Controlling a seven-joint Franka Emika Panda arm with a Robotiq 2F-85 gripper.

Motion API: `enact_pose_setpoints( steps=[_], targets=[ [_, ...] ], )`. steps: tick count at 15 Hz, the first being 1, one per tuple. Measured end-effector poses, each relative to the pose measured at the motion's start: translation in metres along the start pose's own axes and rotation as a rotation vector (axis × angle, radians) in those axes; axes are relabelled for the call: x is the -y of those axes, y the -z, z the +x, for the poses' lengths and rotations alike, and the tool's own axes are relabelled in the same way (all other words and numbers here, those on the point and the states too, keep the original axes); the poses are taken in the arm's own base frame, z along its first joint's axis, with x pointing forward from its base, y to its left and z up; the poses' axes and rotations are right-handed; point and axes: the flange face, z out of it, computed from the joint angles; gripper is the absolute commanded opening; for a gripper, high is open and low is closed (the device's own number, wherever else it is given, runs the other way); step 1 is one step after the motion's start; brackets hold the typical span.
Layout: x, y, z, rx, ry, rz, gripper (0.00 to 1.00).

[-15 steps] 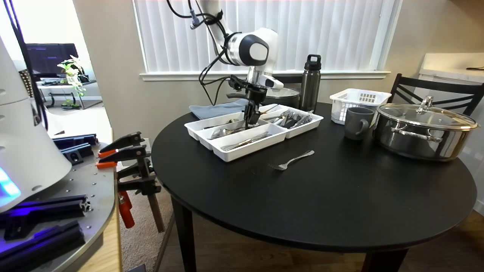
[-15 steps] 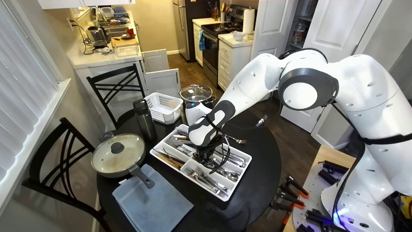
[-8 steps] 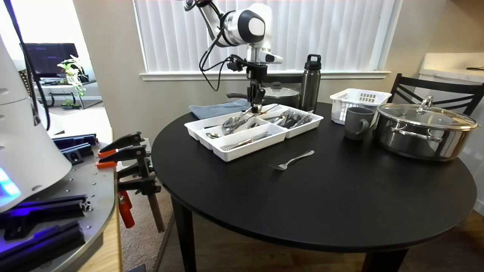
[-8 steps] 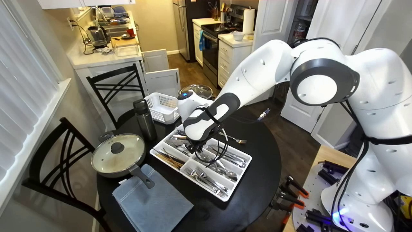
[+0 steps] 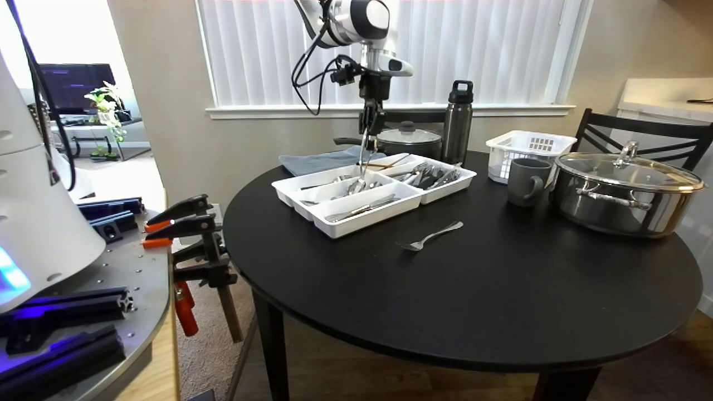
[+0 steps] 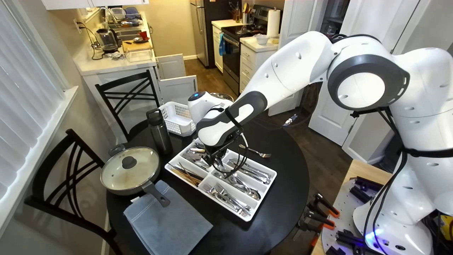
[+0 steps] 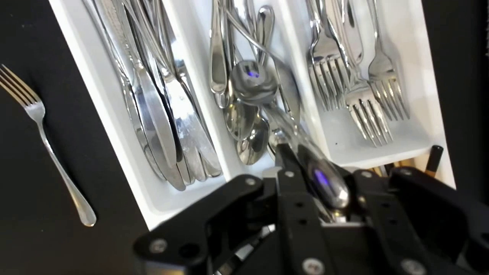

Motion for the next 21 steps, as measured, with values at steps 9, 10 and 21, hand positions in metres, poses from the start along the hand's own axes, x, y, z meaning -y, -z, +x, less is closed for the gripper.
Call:
enact_pose_setpoints(
  steps=[9, 10, 21],
  targets=[
    [-0.02, 0.006, 0.006, 0.117, 0.025, 0.023, 0.02],
    [-0.02, 0.008, 0.006, 0.115, 0.026, 0.024, 0.02],
    [0.0, 0.085, -0.013, -0.002, 0.088, 0.042, 0.02]
  ],
)
